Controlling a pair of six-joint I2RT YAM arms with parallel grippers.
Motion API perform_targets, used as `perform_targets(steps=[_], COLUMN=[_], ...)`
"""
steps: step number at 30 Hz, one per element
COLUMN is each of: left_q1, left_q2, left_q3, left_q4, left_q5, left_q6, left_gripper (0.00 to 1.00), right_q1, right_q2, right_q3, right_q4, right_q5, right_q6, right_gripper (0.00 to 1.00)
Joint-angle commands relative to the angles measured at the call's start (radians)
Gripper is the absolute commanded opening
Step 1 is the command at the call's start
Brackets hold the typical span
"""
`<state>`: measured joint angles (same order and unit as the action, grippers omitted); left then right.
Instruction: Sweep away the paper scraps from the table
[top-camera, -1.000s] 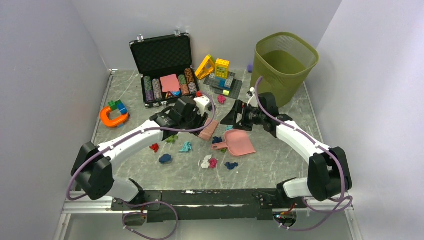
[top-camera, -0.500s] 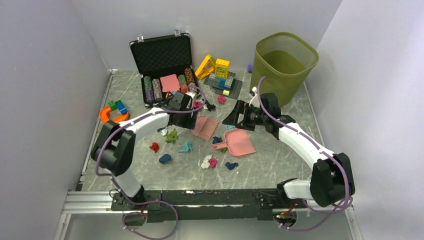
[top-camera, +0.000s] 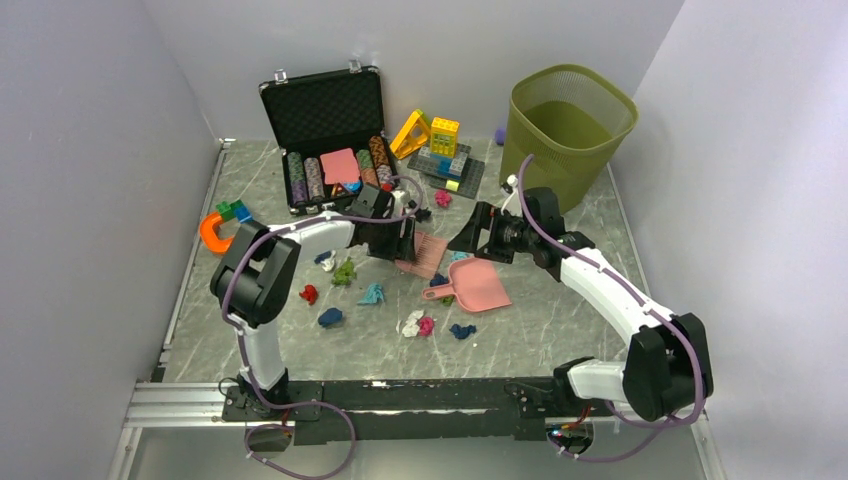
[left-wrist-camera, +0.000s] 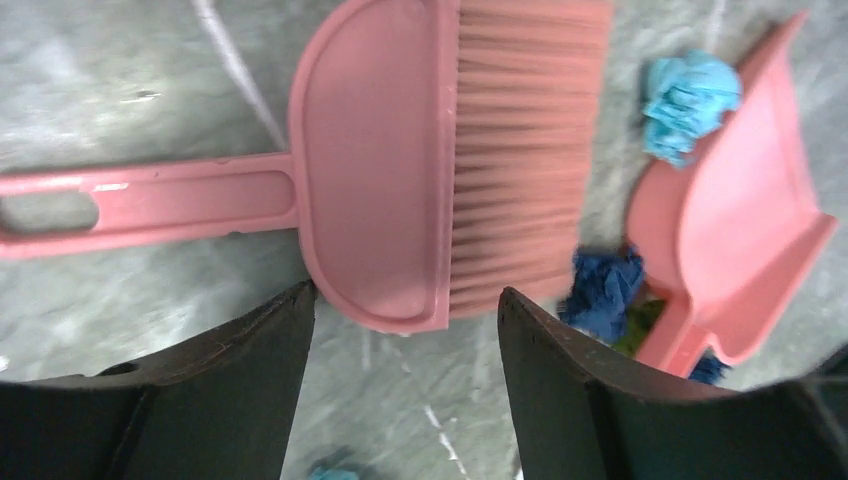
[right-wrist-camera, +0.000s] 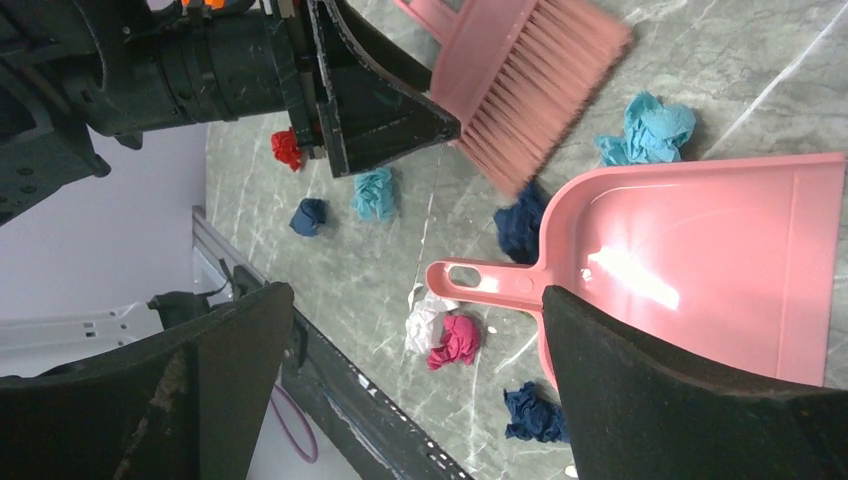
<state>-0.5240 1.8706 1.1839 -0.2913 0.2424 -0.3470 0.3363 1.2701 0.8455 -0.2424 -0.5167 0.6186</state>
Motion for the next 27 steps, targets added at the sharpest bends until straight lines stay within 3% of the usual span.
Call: perform_targets(steps=[1,7,10,15,19,22,27], left_q1=[-0.024,-0.054,-0.049,-0.009,-0.003,-0.002,-0.003], left_q2=[-0.005,-0.079,-0.138,-0.169,-0.13,-0.041,0.091], left_q3=[-0.009,-0.029,-0.026,0.058,0.15,0.227,0.344], left_q4=[0.115,0.175,0.131,-0.077,-0.238,-0.328,-0.389], left_q5=[0.192,0.259,0.233,0.012,-0.178,-0.145,-0.139], left_q6=[-0.094,-0.128,-0.071,0.133,0.402,0.588,0.762], left_gripper=[0.71,0.73,0.73,0.73,0.73,0.74,0.78], right_q1=[-0.006,-0.02,-0.028,-0.04,-0.043,-0.044,-0.045], right_q2=[-0.037,-0.034,-0.038,-0.049,-0.057,-0.053,-0.03], right_q3=[0.001,0.0,0.001,0.0,0.001,0.009,0.053], right_q4=[-0.002,-0.006,-0.016,-0.026,-0.034,-0.039,-0.074], right_q5=[0.025,0.023,0.023,0.015,0.013,0.006,-0.007], right_q6=[-0.018,-0.015,-0.022,-0.029,-0.034,-0.036,-0.045], right_gripper=[1.0,1.0,1.0,1.0,1.0,1.0,1.0])
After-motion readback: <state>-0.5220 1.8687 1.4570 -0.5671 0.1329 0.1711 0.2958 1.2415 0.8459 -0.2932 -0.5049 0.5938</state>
